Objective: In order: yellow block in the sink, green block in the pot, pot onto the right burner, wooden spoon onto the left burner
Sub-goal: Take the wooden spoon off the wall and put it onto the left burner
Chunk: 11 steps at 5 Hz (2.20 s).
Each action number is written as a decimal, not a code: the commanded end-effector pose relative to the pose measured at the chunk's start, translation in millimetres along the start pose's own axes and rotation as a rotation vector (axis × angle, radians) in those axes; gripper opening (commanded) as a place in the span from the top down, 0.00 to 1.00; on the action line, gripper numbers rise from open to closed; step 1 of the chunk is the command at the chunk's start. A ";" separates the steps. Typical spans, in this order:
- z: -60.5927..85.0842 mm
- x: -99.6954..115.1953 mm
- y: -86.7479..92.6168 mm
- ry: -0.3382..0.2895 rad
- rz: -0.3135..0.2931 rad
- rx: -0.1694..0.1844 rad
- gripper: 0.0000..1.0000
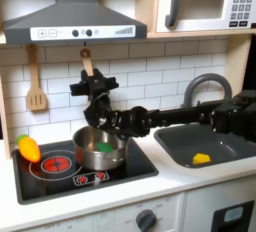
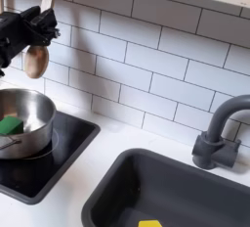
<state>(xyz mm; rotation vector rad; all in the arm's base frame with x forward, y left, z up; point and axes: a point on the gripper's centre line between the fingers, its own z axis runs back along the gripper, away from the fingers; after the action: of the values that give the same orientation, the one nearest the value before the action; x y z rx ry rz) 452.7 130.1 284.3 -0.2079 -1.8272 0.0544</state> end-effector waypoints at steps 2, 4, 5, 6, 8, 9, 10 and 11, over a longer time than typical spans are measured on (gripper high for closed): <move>2.8 -5.4 9.2 0.019 -0.001 0.025 1.00; 22.0 2.2 49.5 0.132 -0.038 0.098 1.00; 30.6 14.9 70.1 0.177 -0.041 0.150 1.00; 34.0 20.7 74.7 0.249 -0.032 0.163 1.00; 54.0 26.6 80.2 0.426 -0.048 0.167 1.00; 67.0 11.7 85.3 0.533 -0.041 0.175 1.00; 72.7 2.3 91.8 0.590 -0.056 0.180 1.00; 70.4 -2.3 93.5 0.607 -0.077 0.174 1.00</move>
<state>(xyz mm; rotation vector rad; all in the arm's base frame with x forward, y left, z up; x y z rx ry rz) 393.3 224.4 259.1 -0.0162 -1.2320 0.0853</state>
